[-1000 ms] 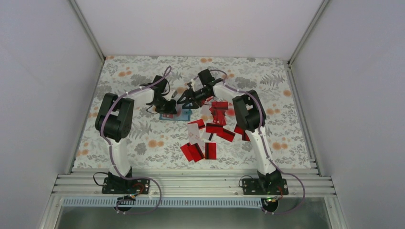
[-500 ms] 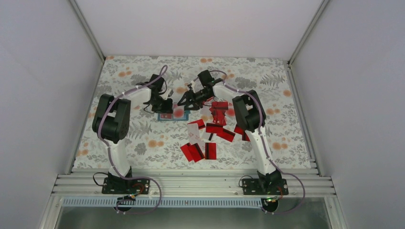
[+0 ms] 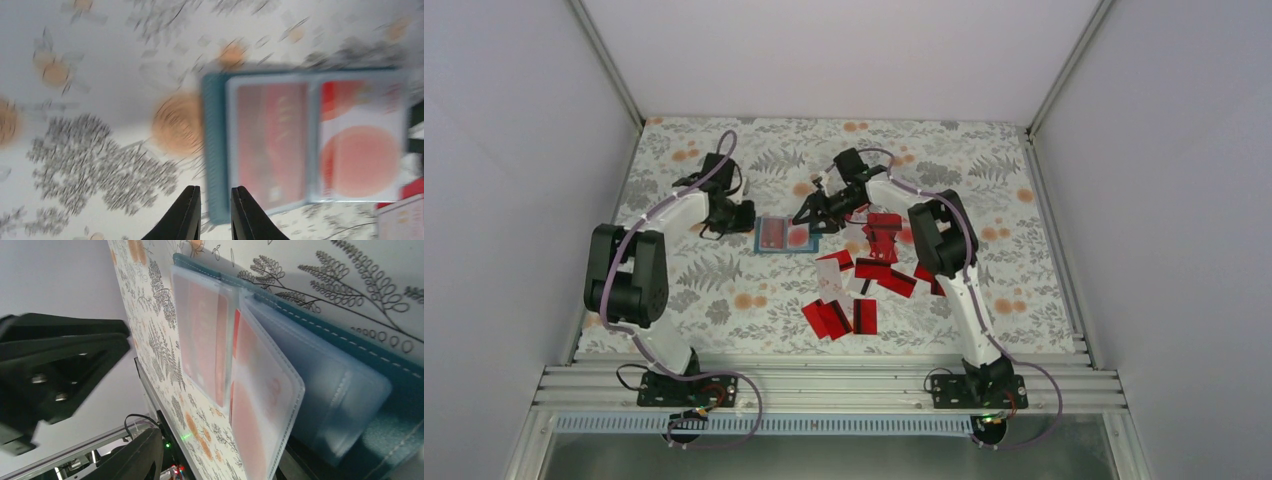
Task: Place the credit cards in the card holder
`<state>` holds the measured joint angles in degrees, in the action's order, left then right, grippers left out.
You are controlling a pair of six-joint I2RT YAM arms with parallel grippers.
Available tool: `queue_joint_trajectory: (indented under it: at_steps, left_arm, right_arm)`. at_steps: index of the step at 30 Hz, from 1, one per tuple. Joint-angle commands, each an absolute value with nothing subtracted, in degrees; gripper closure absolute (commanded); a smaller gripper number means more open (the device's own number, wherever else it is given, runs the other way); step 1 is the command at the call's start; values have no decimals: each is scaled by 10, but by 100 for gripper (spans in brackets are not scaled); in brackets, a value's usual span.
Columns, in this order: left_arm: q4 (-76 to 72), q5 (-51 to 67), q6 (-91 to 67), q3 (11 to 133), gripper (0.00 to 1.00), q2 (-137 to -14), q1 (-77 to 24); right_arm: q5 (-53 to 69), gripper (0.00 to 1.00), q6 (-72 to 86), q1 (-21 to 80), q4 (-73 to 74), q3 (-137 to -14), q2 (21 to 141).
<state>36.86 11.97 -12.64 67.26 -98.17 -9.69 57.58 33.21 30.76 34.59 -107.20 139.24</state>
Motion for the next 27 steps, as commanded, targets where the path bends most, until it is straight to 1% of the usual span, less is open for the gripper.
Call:
queue_joint_trajectory:
  at_steps: [1, 6, 11, 16, 24, 27]
  left_arm:
    - [358, 92, -142, 632, 82, -977, -75]
    - [338, 98, -144, 601, 79, -982, -53]
    - [313, 119, -140, 583, 79, -999, -45]
    - [295, 154, -133, 582, 79, -1018, -45]
    - [283, 203, -135, 584, 79, -1048, -45]
    - [286, 203, -139, 585, 79, -1047, -45]
  right_arm:
    - [569, 47, 337, 321, 366, -1107, 1385]
    - [567, 47, 344, 331, 371, -1133, 1394]
    - [570, 46, 358, 344, 364, -1157, 1410]
    - [583, 46, 367, 356, 362, -1203, 1454]
    - [603, 46, 373, 359, 332, -1206, 1474]
    - [605, 46, 368, 357, 330, -1207, 1474]
